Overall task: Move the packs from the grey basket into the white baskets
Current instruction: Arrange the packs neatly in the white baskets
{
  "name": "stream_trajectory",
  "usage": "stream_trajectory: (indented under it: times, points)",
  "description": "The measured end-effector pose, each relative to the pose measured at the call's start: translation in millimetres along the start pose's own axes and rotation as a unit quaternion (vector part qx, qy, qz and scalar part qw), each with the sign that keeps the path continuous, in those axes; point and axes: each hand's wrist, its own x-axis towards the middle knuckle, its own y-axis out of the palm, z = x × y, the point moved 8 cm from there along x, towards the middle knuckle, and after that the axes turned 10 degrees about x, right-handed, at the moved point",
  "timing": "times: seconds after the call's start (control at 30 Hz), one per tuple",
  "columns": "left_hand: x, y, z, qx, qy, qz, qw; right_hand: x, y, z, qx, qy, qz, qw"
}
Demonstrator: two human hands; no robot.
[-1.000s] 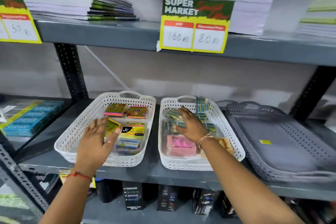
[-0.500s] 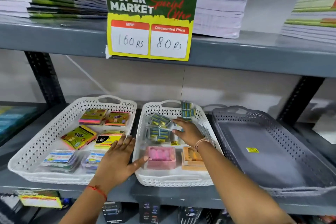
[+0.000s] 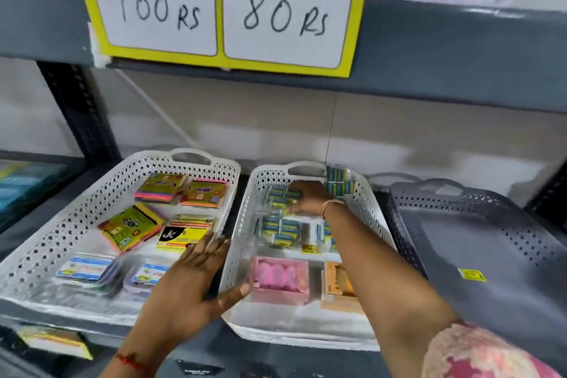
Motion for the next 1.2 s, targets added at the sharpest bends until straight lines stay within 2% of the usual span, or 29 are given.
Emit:
stream_trajectory:
  times: [0.2, 0.5, 0.67, 0.73, 0.77, 0.83, 0.87, 0.93, 1.03, 1.2]
  points:
    - [-1, -3, 0, -0.038, -0.009, -0.014, 0.999, 7, 6, 2, 0.006, -0.022, 0.029, 0.999]
    - [0, 1, 2, -0.061, -0.011, -0.007, 0.998, 5, 11, 5, 0.017, -0.043, -0.02, 0.999]
    - [-1, 0, 1, -0.06, -0.01, -0.004, 0.998, -1, 11, 4, -0.002, -0.058, -0.011, 0.998]
    - [0, -1, 0, -0.061, -0.008, -0.002, 0.998, -5, -4, -1, 0.036, -0.053, -0.065, 0.996]
    - [-1, -1, 0, -0.061, -0.006, -0.001, 0.998, -8, -18, -7, 0.038, -0.044, -0.123, 0.991]
    - [-1, 0, 0, -0.056, -0.004, 0.002, 0.998, -16, -47, -23, -0.023, -0.004, -0.241, 0.97]
    - [0, 0, 0, -0.055, -0.003, 0.002, 0.998, -19, -58, -33, -0.05, 0.024, -0.272, 0.961]
    - [0, 0, 1, -0.06, -0.006, -0.003, 0.998, -20, -64, -48, -0.091, 0.07, -0.264, 0.958]
    - [-1, -1, 1, -0.064, -0.011, -0.007, 0.998, -13, -60, -56, -0.136, 0.063, -0.223, 0.963]
    - [-1, 0, 1, -0.067, -0.015, -0.005, 0.998, -15, -78, -50, -0.179, 0.01, -0.283, 0.942]
